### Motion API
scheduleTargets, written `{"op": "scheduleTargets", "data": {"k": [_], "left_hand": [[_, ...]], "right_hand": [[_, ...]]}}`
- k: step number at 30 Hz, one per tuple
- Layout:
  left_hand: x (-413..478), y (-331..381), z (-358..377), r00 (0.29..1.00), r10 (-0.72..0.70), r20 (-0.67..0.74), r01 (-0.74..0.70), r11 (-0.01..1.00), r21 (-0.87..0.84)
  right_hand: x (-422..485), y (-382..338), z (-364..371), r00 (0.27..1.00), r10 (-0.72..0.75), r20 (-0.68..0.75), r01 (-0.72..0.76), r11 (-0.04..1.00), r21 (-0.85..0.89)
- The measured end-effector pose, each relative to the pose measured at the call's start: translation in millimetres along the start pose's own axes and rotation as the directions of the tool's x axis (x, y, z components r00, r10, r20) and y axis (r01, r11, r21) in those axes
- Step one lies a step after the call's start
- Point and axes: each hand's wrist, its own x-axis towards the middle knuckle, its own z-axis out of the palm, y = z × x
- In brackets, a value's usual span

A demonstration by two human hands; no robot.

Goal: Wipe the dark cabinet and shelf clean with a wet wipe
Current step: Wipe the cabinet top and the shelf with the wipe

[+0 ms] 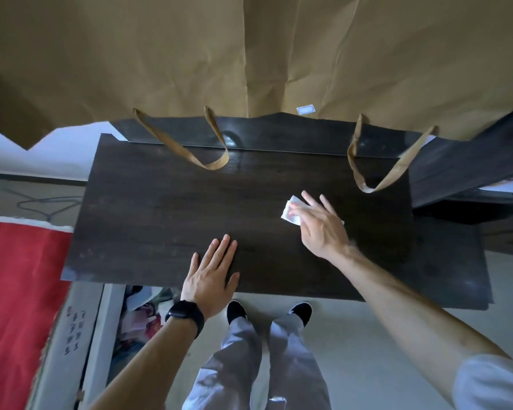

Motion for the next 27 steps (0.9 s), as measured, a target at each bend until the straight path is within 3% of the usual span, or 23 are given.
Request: {"op": "scheduleTargets", "data": {"k": [2,4,6,8,10,11,12,13,15,17,19,24,26,27], "left_hand": [[-1,0,1,1.0,-0.002,-0.01,0.002,1.0,-0.012],[-1,1,3,1.0,-0.01,-0.011,0.01,1.0,-0.005],[-2,3,2,1.0,-0.018,-0.008,0.018,1.0,-0.002],[-2,3,0,1.0,-0.018,0.005,0.018,1.0,-0.005],[-1,1,-3,1.0,-0.01,0.017,0.01,1.0,0.013],[0,0,-4,1.0,-0.008,0.018,0.008,1.0,0.021],[2,-1,-4,1.0,-0.007,0.015,0.006,1.0,0.024],[3,-3,-4,1.0,-0.007,0.009,0.006,1.0,0.024],[3,-6,-2,1.0,0.001,0.015,-0.001,0.999,0.032],[3,-7,3,1.0,0.003,0.026,-0.004,0.999,0.039],[3,-5,5,1.0,-0.01,0.026,0.009,0.999,0.031],[2,1,0,0.999,-0.015,0.047,0.013,0.999,0.032],[1,3,0,0.999,-0.018,0.039,0.017,0.999,0.033],[0,4,1,0.999,-0.023,0.03,0.022,0.999,0.034]], "right_hand": [[9,-19,6,0.959,0.185,-0.216,-0.188,0.982,0.004],[17,-43,17,0.804,0.488,-0.341,-0.496,0.866,0.071],[29,-62,29,0.532,0.818,-0.218,-0.802,0.57,0.18],[45,-74,37,0.307,0.951,-0.035,-0.924,0.307,0.229],[56,-77,48,0.259,0.966,0.013,-0.946,0.251,0.207],[57,-76,54,0.294,0.956,-0.01,-0.941,0.291,0.174],[57,-75,59,0.377,0.925,-0.045,-0.917,0.379,0.123],[52,-72,64,0.512,0.856,-0.075,-0.856,0.516,0.04],[35,-64,67,0.8,0.599,-0.036,-0.596,0.787,-0.16],[14,-47,61,0.934,0.341,0.105,-0.306,0.916,-0.259],[-8,-27,50,0.959,0.194,0.208,-0.13,0.949,-0.288],[-52,2,20,0.95,0.096,0.298,0.008,0.944,-0.329],[-56,-5,21,0.96,0.155,0.232,-0.08,0.949,-0.305],[-52,-14,25,0.952,0.267,0.147,-0.216,0.932,-0.292]]}}
